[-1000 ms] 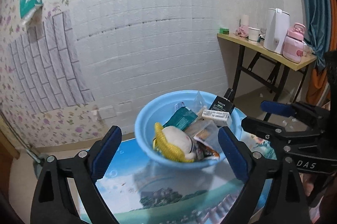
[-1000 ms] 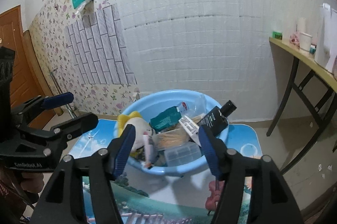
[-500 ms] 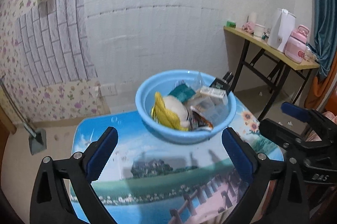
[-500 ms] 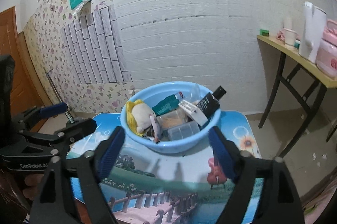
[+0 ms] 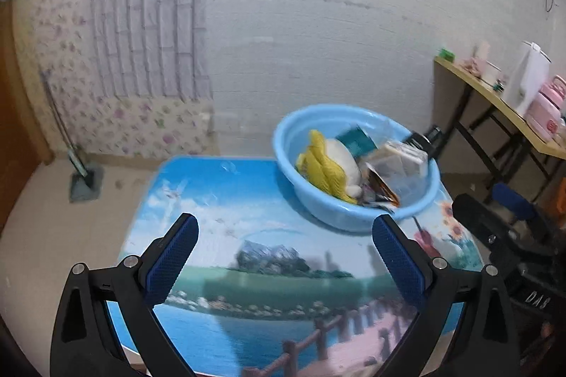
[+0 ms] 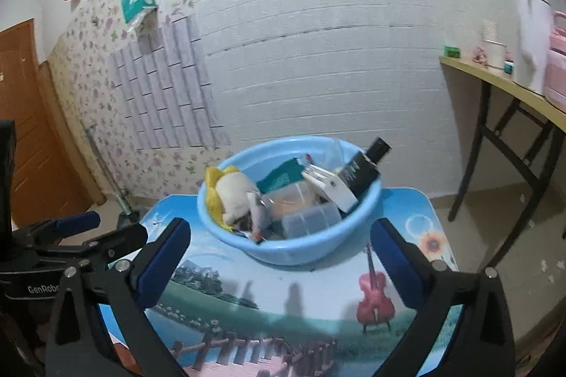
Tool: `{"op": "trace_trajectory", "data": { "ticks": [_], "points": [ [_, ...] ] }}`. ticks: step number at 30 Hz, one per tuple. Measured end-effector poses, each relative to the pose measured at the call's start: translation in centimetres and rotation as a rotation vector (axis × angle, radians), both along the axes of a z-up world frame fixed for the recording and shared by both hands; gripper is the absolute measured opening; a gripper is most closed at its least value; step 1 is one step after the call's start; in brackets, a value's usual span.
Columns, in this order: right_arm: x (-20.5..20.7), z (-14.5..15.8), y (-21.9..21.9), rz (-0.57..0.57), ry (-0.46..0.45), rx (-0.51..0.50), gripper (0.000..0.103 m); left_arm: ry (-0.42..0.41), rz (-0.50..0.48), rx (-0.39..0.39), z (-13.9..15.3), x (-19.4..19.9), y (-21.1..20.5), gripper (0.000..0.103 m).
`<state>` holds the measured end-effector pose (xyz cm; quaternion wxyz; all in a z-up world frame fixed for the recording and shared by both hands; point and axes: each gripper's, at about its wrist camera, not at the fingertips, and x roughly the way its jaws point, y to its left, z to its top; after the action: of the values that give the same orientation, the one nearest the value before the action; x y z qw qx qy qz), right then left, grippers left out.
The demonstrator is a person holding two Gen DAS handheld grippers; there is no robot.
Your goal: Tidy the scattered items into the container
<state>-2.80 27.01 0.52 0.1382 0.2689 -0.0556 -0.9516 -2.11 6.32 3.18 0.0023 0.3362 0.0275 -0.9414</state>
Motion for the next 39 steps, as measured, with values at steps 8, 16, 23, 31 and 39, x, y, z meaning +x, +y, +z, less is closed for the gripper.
{"op": "trace_trajectory", "data": {
  "ticks": [8, 16, 23, 31, 39],
  "points": [
    [-1.9, 1.8, -0.9, 0.139, 0.001, 0.023, 0.103, 0.070, -0.008, -0.105, 0.4, 1.6, 0.3, 0.100],
    [-0.5, 0.0, -1.8, 0.096, -0.057, 0.012, 0.103, 0.013, -0.044, -0.070, -1.3, 2.9, -1.1, 0.101],
    [3.0, -1.3, -1.4, 0.006, -0.075, 0.020, 0.103, -0.001, -0.085, -0.095, -1.1, 4.7, -0.6, 0.102],
    [7.3, 1.7, -0.9, -0.053, -0.043, 0.073, 0.103, 0.051, -0.086, -0.018, 0.3, 6.8, -0.8, 0.102],
    [9.0, 2.5, -2.8, -0.006, -0.029, 0.121, 0.103, 0.063, -0.035, -0.010, 1.2, 7.5, -2.2, 0.102]
  ]
}}
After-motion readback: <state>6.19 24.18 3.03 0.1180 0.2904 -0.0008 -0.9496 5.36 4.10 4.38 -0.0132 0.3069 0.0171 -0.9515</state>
